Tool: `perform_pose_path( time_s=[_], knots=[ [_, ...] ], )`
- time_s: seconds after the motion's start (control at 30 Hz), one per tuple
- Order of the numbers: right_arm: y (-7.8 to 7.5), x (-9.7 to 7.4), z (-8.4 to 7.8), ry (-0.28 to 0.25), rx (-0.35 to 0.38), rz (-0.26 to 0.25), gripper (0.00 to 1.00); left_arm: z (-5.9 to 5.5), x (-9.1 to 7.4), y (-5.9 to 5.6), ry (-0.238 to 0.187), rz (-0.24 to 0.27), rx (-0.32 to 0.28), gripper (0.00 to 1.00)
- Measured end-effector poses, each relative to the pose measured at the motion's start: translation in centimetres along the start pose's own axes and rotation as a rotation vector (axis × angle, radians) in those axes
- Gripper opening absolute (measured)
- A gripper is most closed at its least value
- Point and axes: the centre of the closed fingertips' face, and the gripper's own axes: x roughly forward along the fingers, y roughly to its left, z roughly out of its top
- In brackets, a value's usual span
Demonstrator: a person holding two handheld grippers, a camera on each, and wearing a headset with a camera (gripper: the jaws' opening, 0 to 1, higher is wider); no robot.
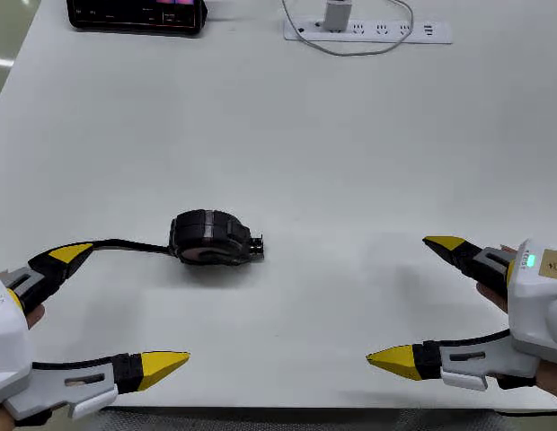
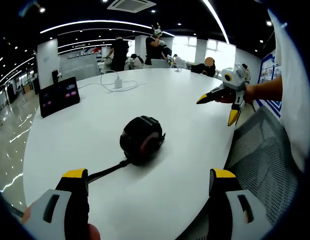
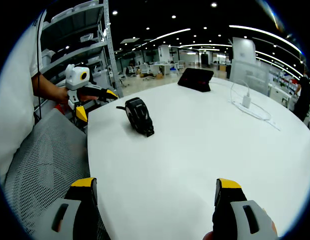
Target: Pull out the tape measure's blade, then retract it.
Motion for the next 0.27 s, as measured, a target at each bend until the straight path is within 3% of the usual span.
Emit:
perform_pose_path(
  time_s=[0.27],
  knots=[
    [-0.01, -0.02, -0.02, 0.000, 0.003, 0.001, 0.97, -0.11, 0.03, -0.26, 0.002, -0.008, -0.002, 0.99]
  ],
)
